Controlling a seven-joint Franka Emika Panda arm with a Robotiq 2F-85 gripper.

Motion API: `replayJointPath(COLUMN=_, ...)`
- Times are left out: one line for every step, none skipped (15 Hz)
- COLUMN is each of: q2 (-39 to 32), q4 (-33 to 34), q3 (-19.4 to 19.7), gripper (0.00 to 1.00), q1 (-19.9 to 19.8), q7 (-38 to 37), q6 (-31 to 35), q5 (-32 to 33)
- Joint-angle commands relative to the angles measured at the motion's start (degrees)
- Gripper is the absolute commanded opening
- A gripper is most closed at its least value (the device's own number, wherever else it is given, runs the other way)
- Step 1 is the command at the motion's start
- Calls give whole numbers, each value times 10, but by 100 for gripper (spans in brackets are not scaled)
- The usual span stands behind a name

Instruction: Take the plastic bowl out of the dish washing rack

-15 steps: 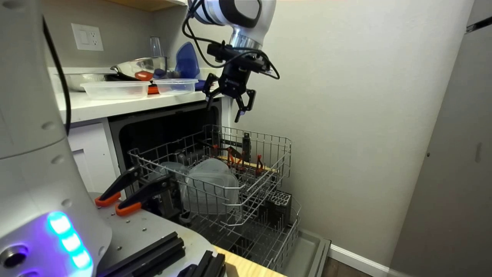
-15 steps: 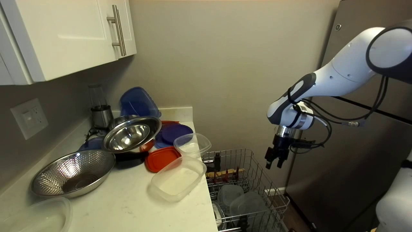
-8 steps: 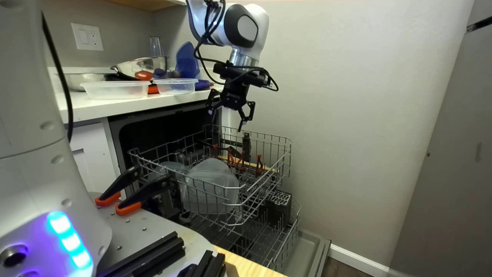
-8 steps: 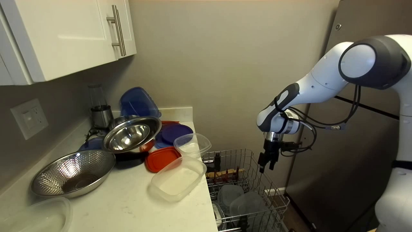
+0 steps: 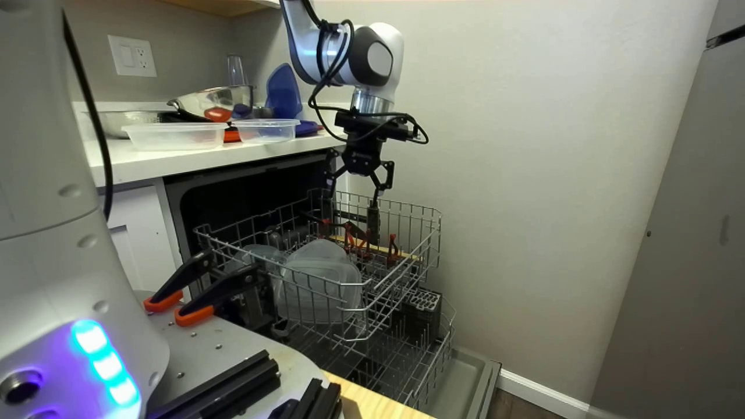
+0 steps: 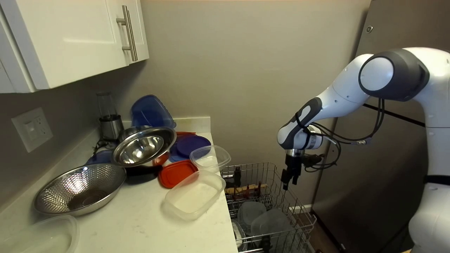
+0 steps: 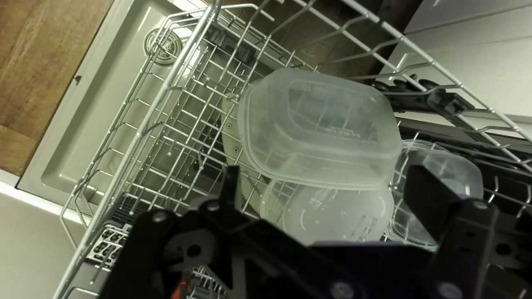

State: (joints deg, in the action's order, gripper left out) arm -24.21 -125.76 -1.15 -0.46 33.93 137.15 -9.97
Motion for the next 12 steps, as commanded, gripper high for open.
replayJointPath(q2=0, q4=-2, q3=-31, gripper=100, q1=-35, q7=12, q6=3, q5=-2)
replayJointPath(q2=10, q4=-10, q3=-70, gripper=100, q1=-75, q7=95, q6=-7, q5=-62)
replayJointPath(q2=13, q4=-13, q3=-81, gripper=100, q1=-87, q7=119, q6=-10, q5=-83)
replayJointPath(q2=-2, q4=1, q3=-55, gripper=100, q1=-53, q7=53, q6=-2, q5=-39)
replayJointPath(q2=-2, q4=1, q3=-66, gripper=100, q1=-65, q7=78, q6=-2, q5=-58)
replayJointPath(q2=-2, q4=1, q3=-71, gripper=100, q1=-73, q7=90, q6=-3, q5=-65)
replayJointPath(q2=-2, q4=1, q3=-72, gripper=100, q1=-77, q7=94, q6=-3, q5=-67)
replayJointPath(q2=-2, q4=1, q3=-73, gripper=100, q1=-78, q7=95, q6=-3, q5=-67)
replayJointPath(q2=-2, q4=1, q3=-73, gripper=100, q1=-78, q7=96, q6=-3, q5=-68)
replayJointPath(q2=-2, q4=1, q3=-74, gripper=100, q1=-77, q7=96, q6=-3, q5=-68)
replayJointPath(q2=-2, q4=1, q3=-74, gripper=100, q1=-77, q7=96, q6=-3, q5=-68)
replayJointPath(q2=-2, q4=1, q3=-75, gripper=100, q1=-77, q7=96, q6=-3, q5=-68)
